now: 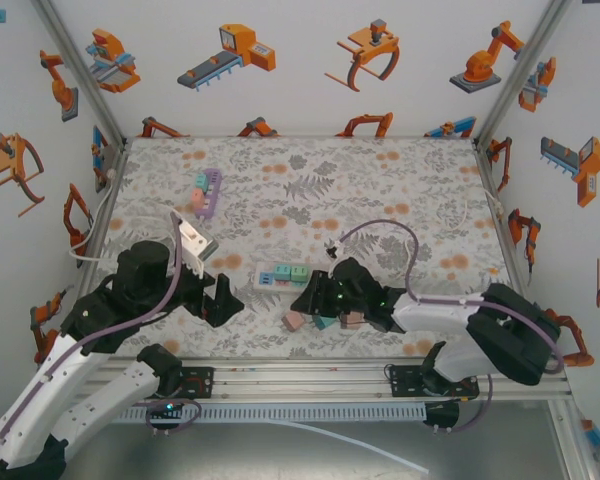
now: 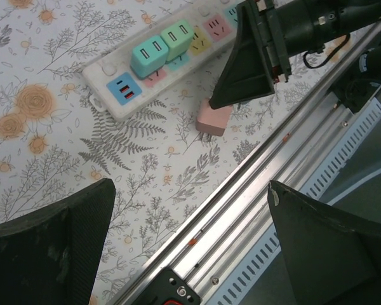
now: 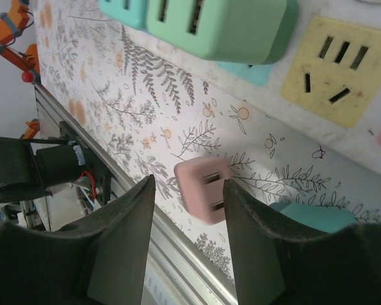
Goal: Pull the plug off the socket
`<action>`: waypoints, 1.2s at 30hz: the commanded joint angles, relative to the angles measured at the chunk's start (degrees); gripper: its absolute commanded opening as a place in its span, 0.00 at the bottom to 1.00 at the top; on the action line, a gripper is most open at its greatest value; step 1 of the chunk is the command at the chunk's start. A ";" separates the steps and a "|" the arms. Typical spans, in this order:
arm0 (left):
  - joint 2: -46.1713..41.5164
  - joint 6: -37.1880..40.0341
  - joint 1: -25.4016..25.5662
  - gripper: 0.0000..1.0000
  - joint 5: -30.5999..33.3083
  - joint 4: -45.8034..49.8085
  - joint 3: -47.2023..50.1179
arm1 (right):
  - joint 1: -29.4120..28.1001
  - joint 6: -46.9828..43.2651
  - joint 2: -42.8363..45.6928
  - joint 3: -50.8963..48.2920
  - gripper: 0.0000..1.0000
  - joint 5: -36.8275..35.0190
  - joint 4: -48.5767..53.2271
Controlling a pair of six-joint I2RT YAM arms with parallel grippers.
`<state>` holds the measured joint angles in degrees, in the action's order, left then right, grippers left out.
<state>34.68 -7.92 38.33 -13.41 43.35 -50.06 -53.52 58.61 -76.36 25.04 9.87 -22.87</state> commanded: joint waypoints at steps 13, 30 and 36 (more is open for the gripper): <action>-4.31 -17.94 0.26 0.97 22.30 -1.36 3.06 | -0.38 -41.06 30.25 7.27 0.49 -21.10 24.50; 8.90 -24.53 -4.93 0.97 25.29 -11.25 7.03 | -0.43 -95.43 20.72 11.98 0.66 -5.31 17.20; 18.23 -26.55 -8.13 0.97 14.46 -15.80 5.71 | -0.37 -93.34 11.93 14.48 0.69 -0.46 16.26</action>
<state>50.78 -33.15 30.87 7.38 31.11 -42.76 -53.52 -33.32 -62.43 36.86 5.63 -5.15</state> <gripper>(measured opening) 0.973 0.683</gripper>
